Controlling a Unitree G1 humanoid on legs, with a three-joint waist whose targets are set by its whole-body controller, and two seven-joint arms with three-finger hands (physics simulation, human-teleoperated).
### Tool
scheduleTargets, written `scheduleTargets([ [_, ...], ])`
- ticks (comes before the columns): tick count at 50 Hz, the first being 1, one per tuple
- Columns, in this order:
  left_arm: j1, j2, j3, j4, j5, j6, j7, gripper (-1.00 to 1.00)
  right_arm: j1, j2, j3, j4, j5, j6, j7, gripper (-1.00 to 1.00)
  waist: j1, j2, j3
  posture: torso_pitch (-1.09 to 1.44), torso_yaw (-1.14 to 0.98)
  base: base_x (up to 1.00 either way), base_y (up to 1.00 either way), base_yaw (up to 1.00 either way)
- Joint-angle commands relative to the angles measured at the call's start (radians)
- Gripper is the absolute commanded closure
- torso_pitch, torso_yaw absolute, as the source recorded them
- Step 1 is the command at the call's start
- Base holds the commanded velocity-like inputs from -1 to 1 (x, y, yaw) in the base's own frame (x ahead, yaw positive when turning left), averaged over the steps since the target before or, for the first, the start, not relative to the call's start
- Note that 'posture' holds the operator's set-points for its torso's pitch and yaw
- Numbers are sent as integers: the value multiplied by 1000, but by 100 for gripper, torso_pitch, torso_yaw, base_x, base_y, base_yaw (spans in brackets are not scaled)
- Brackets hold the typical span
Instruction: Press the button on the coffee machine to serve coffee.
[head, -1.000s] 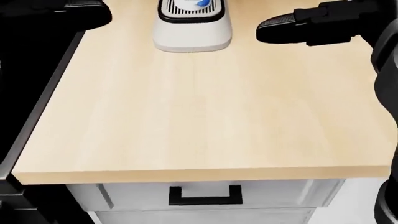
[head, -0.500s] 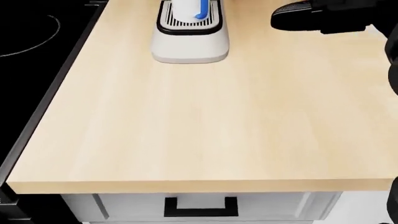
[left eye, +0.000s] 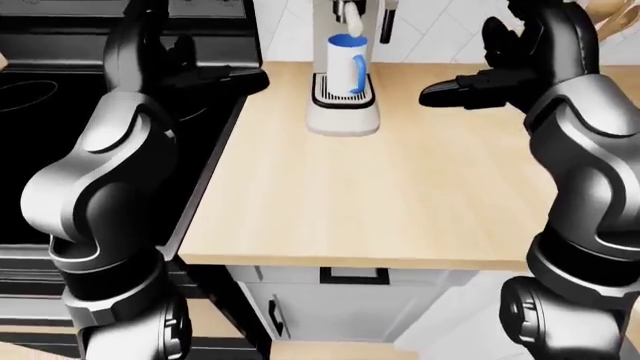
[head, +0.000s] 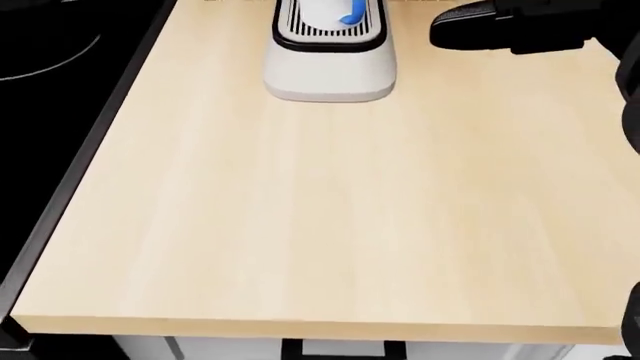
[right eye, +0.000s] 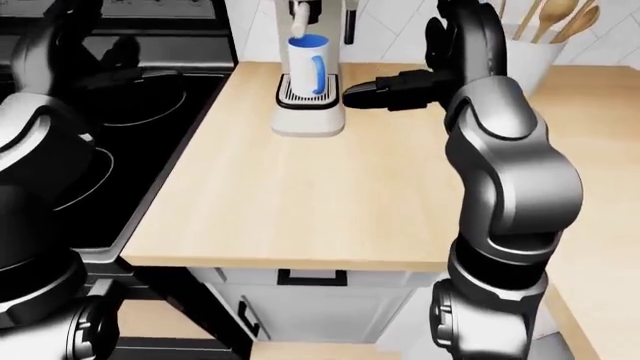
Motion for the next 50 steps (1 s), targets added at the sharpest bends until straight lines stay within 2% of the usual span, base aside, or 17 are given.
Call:
scheduleTargets([
  [1,-37,9,4,-32,-1,-35,-7,-100,-29,-15,-17,-24,-10,-44,-4,-100,-3,5,-34,0,0,0,0,0],
  [11,-34,4,2,-36,3,-35,-10,-100,-26,-11,-16,-19,-14,-53,3,-100,3,5,-42,0,0,0,0,0],
  [34,-36,6,6,-34,0,-35,-8,-100,-26,-3,-14,-18,-17,-52,10,-100,0,6,-32,0,0,0,0,0],
  [35,-36,6,6,-34,0,-34,-8,-100,-26,-3,-13,-19,-17,-52,10,-100,0,10,-49,0,0,5,0,0],
  [40,-35,4,5,-34,0,-36,-8,-100,-27,-3,-13,-22,-16,-51,11,-100,1,11,-32,0,0,10,0,0],
  [46,-35,5,5,-40,-3,-31,-5,-100,-21,-1,-9,-19,-18,-59,15,-100,0,5,-30,0,0,12,0,0],
  [50,-35,4,5,-43,-5,-29,-2,-100,-25,-1,-10,-23,-19,-55,14,-100,1,21,-31,0,0,13,0,0],
])
